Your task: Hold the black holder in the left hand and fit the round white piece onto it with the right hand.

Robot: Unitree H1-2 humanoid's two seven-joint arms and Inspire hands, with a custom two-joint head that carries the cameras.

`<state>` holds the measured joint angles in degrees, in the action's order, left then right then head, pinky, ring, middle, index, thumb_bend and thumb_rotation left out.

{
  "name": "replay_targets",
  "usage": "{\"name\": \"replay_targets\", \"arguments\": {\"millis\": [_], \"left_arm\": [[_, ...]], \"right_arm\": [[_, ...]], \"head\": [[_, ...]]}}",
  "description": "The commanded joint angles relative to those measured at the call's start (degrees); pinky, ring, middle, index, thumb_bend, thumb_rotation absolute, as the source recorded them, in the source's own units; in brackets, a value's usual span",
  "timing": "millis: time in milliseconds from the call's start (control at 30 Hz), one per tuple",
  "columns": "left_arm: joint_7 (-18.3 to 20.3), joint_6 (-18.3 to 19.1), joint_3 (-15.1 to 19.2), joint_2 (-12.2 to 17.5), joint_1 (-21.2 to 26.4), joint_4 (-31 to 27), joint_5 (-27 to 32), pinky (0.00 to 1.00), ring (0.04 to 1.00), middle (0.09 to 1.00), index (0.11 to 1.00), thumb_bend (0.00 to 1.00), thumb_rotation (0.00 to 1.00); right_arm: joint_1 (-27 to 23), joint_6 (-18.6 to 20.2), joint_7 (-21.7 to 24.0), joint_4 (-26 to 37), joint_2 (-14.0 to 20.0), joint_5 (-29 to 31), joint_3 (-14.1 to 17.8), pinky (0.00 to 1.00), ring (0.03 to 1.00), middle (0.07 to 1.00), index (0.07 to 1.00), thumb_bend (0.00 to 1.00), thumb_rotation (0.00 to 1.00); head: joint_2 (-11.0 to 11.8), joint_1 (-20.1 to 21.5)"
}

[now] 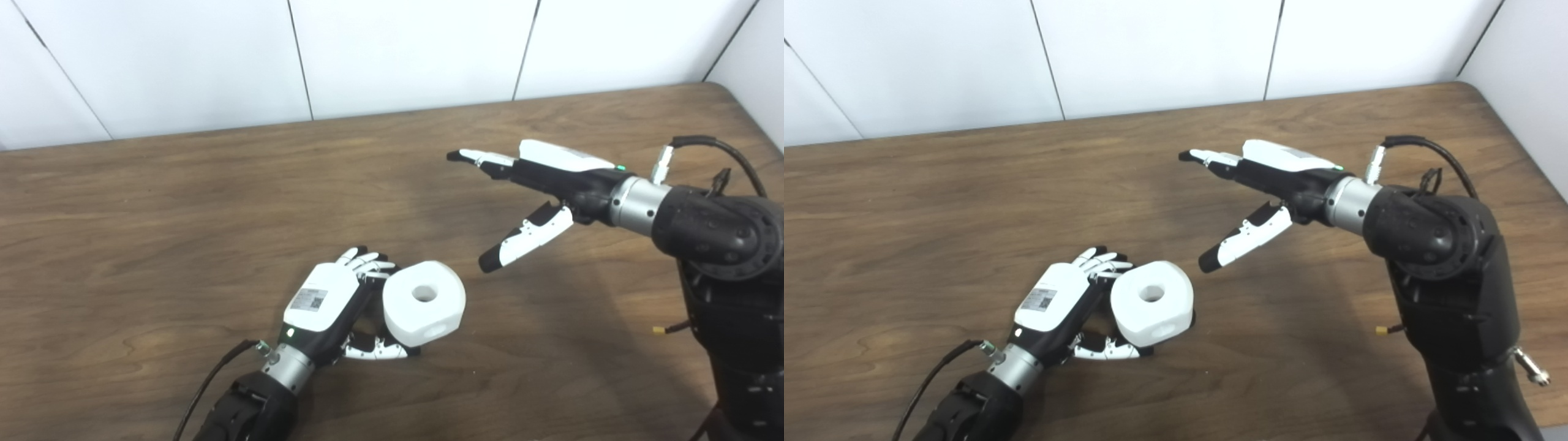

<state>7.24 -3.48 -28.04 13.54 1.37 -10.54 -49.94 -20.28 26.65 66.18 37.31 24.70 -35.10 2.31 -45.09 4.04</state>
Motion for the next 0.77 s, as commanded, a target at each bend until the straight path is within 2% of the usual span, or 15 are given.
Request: {"name": "replay_targets", "arguments": {"millis": [0, 233, 567, 600, 667, 733], "left_arm": [[4.1, 2.4, -0.6, 0.9, -0.7, 1.3, -1.6, 0.95, 0.853, 0.766, 0.486, 0.52, 0.05], [3.2, 1.8, -0.4, 0.7, -0.8, 1.6, -1.0, 0.92, 0.834, 0.755, 0.486, 0.52, 0.05], [5.3, 3.9, -0.8, 0.5, -0.8, 0.3, -3.5, 0.93, 0.85, 0.793, 0.495, 0.52, 0.06], [5.7, 4.3, -0.8, 0.5, -0.8, 0.0, -3.9, 0.94, 0.858, 0.804, 0.614, 0.74, 0.11], [6.8, 5.3, -1.0, 0.5, -0.9, -0.7, -4.8, 0.94, 0.864, 0.812, 0.684, 0.82, 0.15], [7.1, 5.7, -1.1, 0.5, -0.9, -1.0, -5.5, 0.94, 0.864, 0.816, 0.751, 0.86, 0.17]], "right_arm": [[-1.1, 0.3, 2.9, 0.5, 0.1, 0.2, 1.6, 0.93, 1.0, 1.0, 1.0, 1.0, 0.63], [-1.8, 0.3, 2.0, -0.4, 0.4, 1.3, 2.4, 0.93, 1.0, 1.0, 1.0, 1.0, 0.64], [-2.0, 0.3, 1.4, -0.4, 1.2, 0.7, 3.2, 0.94, 1.0, 1.0, 0.979, 1.0, 0.68], [-2.0, 0.3, 1.4, -0.4, 1.4, 0.5, 3.1, 0.92, 1.0, 1.0, 0.979, 1.0, 0.68], [-2.2, 0.3, 1.1, -0.5, 1.8, 0.3, 2.9, 0.9, 1.0, 1.0, 0.979, 1.0, 0.67], [-2.3, 0.3, 0.9, -0.8, 2.1, -0.1, 2.4, 0.89, 1.0, 1.0, 0.98, 1.0, 0.66]], "head": [[-0.1, 0.0], [-0.1, 0.0], [-0.3, -0.3], [-0.4, -0.4], [-0.4, -0.3], [-0.5, -0.4]]}}
